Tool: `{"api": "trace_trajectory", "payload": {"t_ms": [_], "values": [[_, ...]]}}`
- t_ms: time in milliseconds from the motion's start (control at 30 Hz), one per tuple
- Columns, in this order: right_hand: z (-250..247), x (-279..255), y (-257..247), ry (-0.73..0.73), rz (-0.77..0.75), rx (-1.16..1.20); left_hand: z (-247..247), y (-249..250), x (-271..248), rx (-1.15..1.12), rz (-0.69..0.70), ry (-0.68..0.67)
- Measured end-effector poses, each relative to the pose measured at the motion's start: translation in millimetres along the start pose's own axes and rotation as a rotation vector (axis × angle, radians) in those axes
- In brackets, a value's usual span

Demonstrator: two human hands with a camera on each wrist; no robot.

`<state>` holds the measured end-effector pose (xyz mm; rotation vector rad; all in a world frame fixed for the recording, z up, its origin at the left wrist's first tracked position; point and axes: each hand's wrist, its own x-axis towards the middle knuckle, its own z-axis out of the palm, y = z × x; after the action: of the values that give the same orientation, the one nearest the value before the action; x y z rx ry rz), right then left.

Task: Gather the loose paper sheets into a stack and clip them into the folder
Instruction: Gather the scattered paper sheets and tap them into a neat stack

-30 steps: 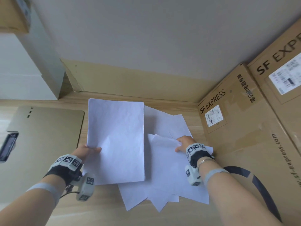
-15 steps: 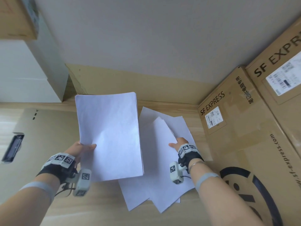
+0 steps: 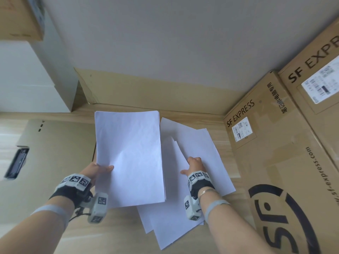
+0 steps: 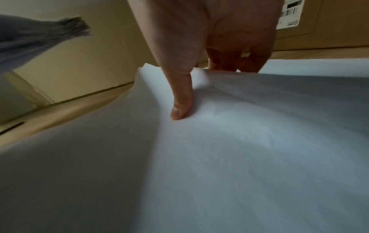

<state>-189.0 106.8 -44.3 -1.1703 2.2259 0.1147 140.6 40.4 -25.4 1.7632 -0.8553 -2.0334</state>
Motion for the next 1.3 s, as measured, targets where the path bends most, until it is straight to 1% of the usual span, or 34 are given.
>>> {"api": "trace_trajectory", "payload": {"t_ms": [133, 200, 267, 433, 533, 667, 733, 800, 867, 967, 1067, 1167, 1233, 1300], "values": [[1, -2, -2, 0.025, 0.117, 0.031, -1, -1, -1, 0.043, -0.030, -0.008], [0, -2, -1, 0.016, 0.145, 0.057, -2, -1, -2, 0.056, -0.049, -0.007], [0, -2, 0, 0.012, 0.132, 0.103, -3, -1, -2, 0.066, -0.058, -0.003], [-5, -11, 17, 0.131, 0.092, 0.256, -2, -3, -1, 0.071, -0.080, 0.009], [-28, -12, 33, 0.183, 0.070, 0.400, 0, -6, 3, 0.104, -0.095, 0.014], [-75, -16, 53, 0.234, 0.029, 0.578, -1, -15, 12, 0.181, -0.118, 0.076], [-100, -21, 58, 0.234, 0.017, 0.682, -3, -21, 20, 0.224, -0.144, 0.102], [-117, -25, 60, 0.214, 0.010, 0.754, -9, -34, 39, 0.244, -0.153, 0.109], [-122, -26, 54, 0.194, -0.010, 0.776, -9, -39, 48, 0.256, -0.173, 0.098], [-103, -23, 33, 0.165, -0.014, 0.756, -1, -36, 42, 0.242, -0.190, 0.069], [-56, -14, 7, 0.081, -0.024, 0.696, 8, -24, 27, 0.261, -0.189, 0.051], [-9, -8, -18, 0.019, -0.015, 0.614, 16, -18, 18, 0.227, -0.161, 0.033], [9, -12, -36, 0.017, 0.037, 0.634, 16, -19, 19, 0.194, -0.132, 0.026], [21, -17, -53, 0.059, 0.048, 0.657, 13, -24, 26, 0.190, -0.117, 0.018]]}}
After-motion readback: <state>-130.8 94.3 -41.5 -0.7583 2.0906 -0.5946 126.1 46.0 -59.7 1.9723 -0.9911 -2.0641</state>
